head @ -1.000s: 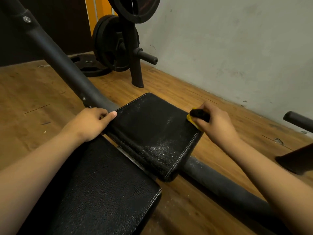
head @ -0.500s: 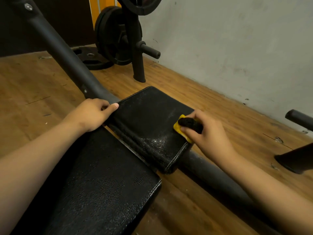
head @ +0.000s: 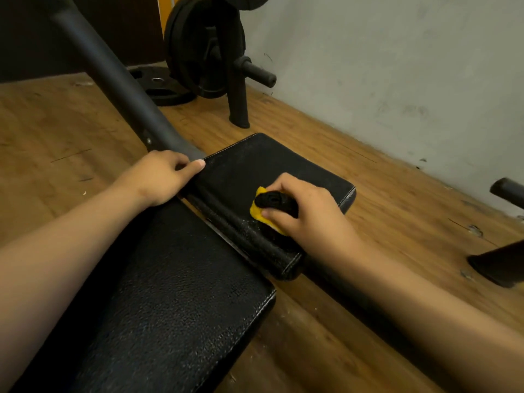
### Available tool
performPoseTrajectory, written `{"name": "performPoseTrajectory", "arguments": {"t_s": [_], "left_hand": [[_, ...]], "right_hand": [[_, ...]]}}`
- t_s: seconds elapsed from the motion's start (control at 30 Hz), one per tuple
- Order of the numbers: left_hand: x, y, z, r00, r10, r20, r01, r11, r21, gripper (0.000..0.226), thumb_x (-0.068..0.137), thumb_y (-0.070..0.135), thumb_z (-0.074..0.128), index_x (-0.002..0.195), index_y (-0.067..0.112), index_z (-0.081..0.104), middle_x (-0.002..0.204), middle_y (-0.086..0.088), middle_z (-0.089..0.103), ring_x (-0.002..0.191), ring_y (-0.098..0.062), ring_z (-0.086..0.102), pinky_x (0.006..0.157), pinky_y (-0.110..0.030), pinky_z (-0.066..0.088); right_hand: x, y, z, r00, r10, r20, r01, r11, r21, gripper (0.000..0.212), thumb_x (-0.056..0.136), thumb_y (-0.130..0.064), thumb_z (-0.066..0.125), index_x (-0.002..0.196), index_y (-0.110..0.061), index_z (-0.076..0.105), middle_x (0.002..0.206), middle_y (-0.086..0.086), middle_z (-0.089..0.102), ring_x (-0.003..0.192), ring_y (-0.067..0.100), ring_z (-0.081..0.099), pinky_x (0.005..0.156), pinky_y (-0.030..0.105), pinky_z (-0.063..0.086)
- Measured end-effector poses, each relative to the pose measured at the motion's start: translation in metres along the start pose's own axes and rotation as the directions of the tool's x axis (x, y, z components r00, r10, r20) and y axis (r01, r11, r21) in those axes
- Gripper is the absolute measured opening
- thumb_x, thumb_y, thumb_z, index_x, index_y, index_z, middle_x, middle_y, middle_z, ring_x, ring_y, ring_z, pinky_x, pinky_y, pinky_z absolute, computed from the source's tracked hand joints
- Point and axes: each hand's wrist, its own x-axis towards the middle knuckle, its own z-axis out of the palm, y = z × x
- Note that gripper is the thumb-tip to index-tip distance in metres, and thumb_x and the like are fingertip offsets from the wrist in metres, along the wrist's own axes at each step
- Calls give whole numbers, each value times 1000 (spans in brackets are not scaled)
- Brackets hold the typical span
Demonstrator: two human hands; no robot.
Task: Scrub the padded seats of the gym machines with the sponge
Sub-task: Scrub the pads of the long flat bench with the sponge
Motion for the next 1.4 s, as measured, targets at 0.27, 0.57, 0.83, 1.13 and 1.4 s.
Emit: {"name": "performPoseTrajectory", "arguments": {"t_s": [0.27,0.57,0.83,1.13,1.4], "left_hand": [[3,-6,0,1000,1,10,-1,1000,-7,49,94,59,36,94,22,69,86,-4,68,84,-19,63,86,-46,51],[3,-8,0,1000,7,7,-7,1000,5,51,94,60,36,88,22,68,80,-4,67,79,-18,62,82,-45,51],[1,-5,0,1000,-1,-9,1,1000,2,51,94,59,36,92,20,69,81,-4,68,79,-18,63,82,-45,51],[5,-9,1,1000,-5,11,5,1000,-19,56,91,63,35,91,19,69,81,-5,68,79,-19,64,84,-47,52],[6,-10,1,1000,9,-15,-9,1000,1,60,92,63,36,93,14,69,81,-8,69,77,-21,64,82,-49,51]], "right_hand": [[-13,-11,-1,977,-186,107,190,982,-24,18,85,-31,68,101,-24,63,86,-19,56,87,5,52,73,23,43],[0,-18,9,967,-218,131,217,976,25,19,83,-27,74,99,-25,62,90,-17,60,87,3,53,74,22,45],[46,15,-4,993,48,-108,-72,970,-231,27,83,-38,70,97,-24,51,97,-3,61,90,15,56,71,32,45],[67,71,-48,792,499,-351,-379,854,357,34,83,-29,72,95,-17,42,87,-7,51,95,22,58,85,41,52],[59,64,-25,898,316,-306,-310,948,71,39,79,-21,76,90,-16,40,75,-10,46,67,3,43,55,21,31]]}}
